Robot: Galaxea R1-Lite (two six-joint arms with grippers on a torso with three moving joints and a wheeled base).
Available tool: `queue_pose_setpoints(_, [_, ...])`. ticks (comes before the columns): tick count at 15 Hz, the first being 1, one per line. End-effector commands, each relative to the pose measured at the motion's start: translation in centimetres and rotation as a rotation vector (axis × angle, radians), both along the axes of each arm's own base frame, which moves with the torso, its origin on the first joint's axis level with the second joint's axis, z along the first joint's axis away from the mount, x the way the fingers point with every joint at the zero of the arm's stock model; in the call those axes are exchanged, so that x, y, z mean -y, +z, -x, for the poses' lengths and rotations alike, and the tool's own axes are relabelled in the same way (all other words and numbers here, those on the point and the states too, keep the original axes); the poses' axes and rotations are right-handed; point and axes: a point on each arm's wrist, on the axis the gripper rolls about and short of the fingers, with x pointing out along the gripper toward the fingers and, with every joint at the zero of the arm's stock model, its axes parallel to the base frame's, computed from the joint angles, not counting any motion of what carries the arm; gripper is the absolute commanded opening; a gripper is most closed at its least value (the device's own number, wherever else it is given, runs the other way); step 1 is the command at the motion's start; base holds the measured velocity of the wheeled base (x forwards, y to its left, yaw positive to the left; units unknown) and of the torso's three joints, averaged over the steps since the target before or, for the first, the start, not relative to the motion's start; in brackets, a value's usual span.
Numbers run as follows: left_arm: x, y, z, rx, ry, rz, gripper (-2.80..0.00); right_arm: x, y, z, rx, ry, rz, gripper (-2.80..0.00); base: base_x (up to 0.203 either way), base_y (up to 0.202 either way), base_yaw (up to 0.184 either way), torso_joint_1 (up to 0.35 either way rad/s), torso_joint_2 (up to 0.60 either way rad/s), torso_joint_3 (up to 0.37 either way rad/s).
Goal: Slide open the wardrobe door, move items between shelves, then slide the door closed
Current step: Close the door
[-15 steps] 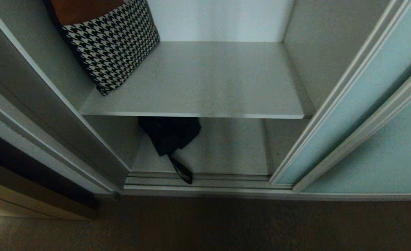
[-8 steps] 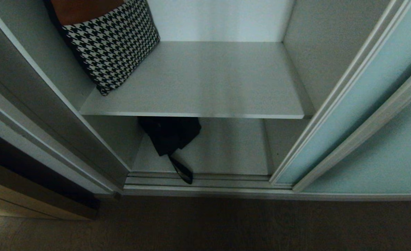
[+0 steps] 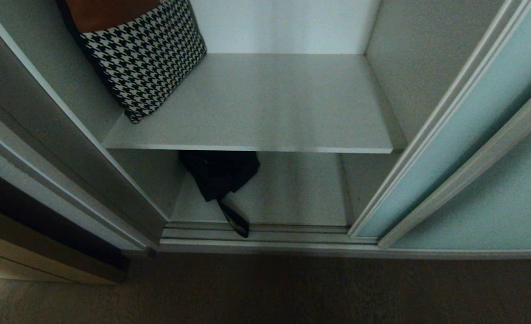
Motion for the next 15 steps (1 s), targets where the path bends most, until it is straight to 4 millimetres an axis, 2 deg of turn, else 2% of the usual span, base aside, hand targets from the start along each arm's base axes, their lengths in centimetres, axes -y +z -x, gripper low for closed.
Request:
queue_pose_setpoints(1, [0.0, 0.0, 0.0, -0.001, 0.002, 0.0, -2.8, 0.0, 2.1, 0.1, 0.017, 0.056, -0.046, -2.8, 0.0, 0.0, 0.0, 0.0, 0.0, 0.0])
queue_pose_setpoints(3, [0.0, 0.0, 0.0, -0.001, 0.0, 0.0, -2.8, -0.1, 4.0, 0.8, 0.057, 0.144, -0.129, -2.8, 0.0, 0.0, 0.0, 0.0, 0.0, 0.0])
queue_pose_setpoints(6, [0.0, 0.0, 0.0, -0.001, 0.0, 0.0, -2.8, 0.7, 6.9, 0.6, 0.08, 0.202, -0.199, -2.8, 0.0, 0.0, 0.0, 0.0, 0.0, 0.0])
queue_pose_setpoints(10, [0.0, 0.0, 0.0, -0.001, 0.0, 0.0, -2.8, 1.5, 9.9, -1.6, 0.095, 0.176, -0.225, -2.8, 0.0, 0.0, 0.0, 0.0, 0.0, 0.0])
queue_pose_setpoints(15, [0.0, 0.0, 0.0, -0.001, 0.0, 0.0, -2.8, 1.2, 13.4, -3.9, 0.113, 0.131, -0.229, -2.8, 0.0, 0.0, 0.0, 0.0, 0.0, 0.0])
